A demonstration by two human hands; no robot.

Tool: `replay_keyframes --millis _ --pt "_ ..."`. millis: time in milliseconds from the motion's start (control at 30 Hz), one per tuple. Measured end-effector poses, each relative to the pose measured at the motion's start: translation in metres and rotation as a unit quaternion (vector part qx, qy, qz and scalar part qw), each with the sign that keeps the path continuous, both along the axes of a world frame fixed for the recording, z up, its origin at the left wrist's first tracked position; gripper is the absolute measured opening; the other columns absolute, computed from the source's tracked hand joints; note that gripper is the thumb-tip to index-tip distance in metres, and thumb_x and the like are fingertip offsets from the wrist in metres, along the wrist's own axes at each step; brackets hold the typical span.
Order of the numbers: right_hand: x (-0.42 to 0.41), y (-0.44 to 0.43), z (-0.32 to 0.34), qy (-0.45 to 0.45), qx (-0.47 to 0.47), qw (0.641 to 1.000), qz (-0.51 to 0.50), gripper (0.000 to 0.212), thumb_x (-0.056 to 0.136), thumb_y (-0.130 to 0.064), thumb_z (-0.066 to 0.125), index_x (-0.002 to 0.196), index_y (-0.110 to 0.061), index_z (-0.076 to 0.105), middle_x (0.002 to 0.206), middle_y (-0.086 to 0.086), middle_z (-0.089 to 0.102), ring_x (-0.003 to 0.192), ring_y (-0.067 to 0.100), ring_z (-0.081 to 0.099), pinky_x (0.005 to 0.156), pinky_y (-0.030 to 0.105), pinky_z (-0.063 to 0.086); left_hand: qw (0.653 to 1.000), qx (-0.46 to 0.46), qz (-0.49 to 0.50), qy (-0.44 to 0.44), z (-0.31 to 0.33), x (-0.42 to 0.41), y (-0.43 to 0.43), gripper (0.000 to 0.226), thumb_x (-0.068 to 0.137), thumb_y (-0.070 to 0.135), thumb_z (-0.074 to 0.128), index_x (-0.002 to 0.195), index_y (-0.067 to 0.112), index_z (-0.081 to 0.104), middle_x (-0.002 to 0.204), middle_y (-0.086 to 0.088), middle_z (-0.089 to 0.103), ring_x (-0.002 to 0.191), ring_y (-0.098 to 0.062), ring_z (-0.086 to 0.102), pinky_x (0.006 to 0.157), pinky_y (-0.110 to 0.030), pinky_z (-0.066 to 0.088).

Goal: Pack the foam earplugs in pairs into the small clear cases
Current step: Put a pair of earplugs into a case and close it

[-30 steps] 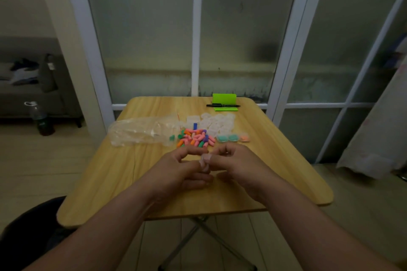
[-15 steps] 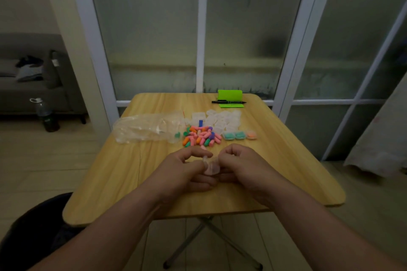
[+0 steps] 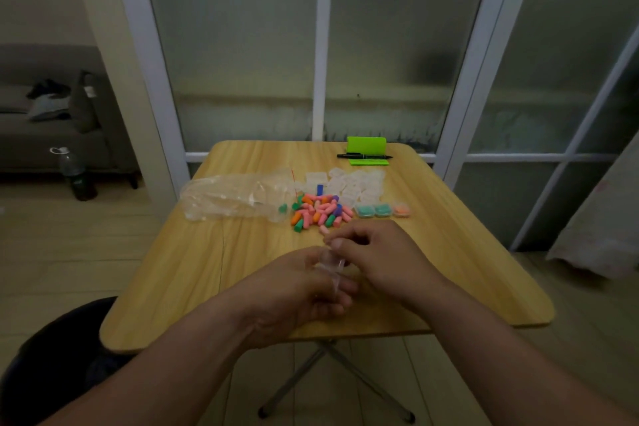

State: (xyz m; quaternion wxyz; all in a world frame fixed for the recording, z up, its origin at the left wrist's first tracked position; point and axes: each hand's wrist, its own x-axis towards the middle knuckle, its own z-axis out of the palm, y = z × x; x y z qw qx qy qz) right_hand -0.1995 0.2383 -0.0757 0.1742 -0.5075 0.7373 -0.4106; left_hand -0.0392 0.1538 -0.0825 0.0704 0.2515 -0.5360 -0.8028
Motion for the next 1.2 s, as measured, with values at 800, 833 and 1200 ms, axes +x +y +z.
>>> replay_keyframes --millis 800,833,1200 --pt "-0.037 -0.068 -0.036 0.21 0.053 0.944 -0.248 0.014 0.096 -0.043 0.069 0.099 -0.03 0.071 0.098 -0.007 0.072 0.092 0.017 0.066 0.076 0.039 0.058 0.961 0.122 0.248 0.025 0.008 -0.027 -0.031 0.043 0.107 0.046 0.042 0.113 0.013 0.068 0.07 -0.005 0.071 0.053 -0.016 0.052 0.05 -0.024 0.035" --pt "-0.037 -0.07 -0.036 0.213 0.059 0.942 -0.254 0.015 0.096 -0.044 0.068 0.098 -0.03 0.071 0.099 -0.007 0.072 0.092 0.017 0.066 0.076 0.039 0.058 0.961 0.12 0.247 0.023 0.008 -0.027 -0.031 0.042 0.107 0.045 0.042 0.107 0.013 0.069 0.071 -0.005 0.071 0.053 -0.016 0.053 0.051 -0.025 0.036" --pt "-0.038 -0.057 -0.027 0.148 0.028 0.959 -0.24 0.009 0.096 -0.032 0.069 0.088 -0.028 0.066 0.085 -0.011 0.066 0.079 0.008 0.059 0.074 0.04 0.057 0.962 0.128 0.239 0.03 0.006 -0.031 -0.033 0.041 0.107 0.045 0.043 0.105 0.013 0.069 0.091 -0.012 0.067 0.064 -0.019 0.058 0.058 -0.028 0.046"
